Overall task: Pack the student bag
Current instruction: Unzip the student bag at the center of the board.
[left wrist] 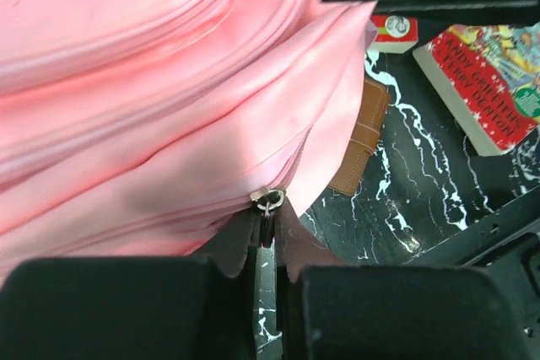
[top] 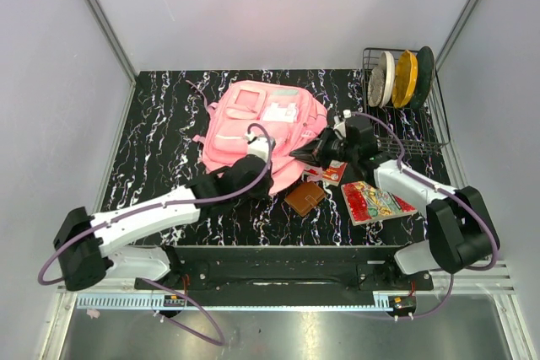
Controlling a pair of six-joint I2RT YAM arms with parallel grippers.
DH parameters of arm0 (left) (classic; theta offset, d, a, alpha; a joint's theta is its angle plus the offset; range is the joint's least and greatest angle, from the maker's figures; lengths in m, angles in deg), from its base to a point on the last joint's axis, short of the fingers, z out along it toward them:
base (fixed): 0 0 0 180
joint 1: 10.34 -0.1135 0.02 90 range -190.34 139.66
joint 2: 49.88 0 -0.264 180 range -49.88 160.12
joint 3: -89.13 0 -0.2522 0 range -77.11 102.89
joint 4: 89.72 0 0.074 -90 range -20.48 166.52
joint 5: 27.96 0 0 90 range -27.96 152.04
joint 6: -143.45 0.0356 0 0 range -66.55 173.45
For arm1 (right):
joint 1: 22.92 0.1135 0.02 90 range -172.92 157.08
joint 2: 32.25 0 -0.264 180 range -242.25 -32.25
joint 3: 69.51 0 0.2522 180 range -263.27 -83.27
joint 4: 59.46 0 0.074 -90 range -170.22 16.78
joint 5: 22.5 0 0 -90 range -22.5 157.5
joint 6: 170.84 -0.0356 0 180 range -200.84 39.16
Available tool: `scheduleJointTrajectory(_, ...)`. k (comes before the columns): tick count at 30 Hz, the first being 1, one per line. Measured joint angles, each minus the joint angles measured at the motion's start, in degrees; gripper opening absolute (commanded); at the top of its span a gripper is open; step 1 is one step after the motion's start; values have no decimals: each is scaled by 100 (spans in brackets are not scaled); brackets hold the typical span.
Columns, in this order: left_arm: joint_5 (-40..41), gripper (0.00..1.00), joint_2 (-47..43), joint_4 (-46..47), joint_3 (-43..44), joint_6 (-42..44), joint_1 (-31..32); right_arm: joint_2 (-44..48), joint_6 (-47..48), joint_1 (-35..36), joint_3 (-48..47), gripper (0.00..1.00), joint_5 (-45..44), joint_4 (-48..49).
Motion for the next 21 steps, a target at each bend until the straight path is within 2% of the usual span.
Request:
scheduleJointTrajectory(7, 151, 0, -1095, 177, -614, -400, -177, -210, 697, -181, -730, 0, 732, -686)
scheduleJointTrajectory(12, 17, 0, -1419, 162, -835, -555, -389, -304, 1003, -184, -890, 0, 874, -901)
scheduleJointTrajectory(17, -431, 0, -1445, 328, -927, -334, -470, -326, 1180, -227, -990, 0, 990, -1025)
scheduleJointTrajectory(21, -1222, 0, -1067, 389, -715, 76, -566, -240, 1440, -330, -1012, 0, 866, -1344)
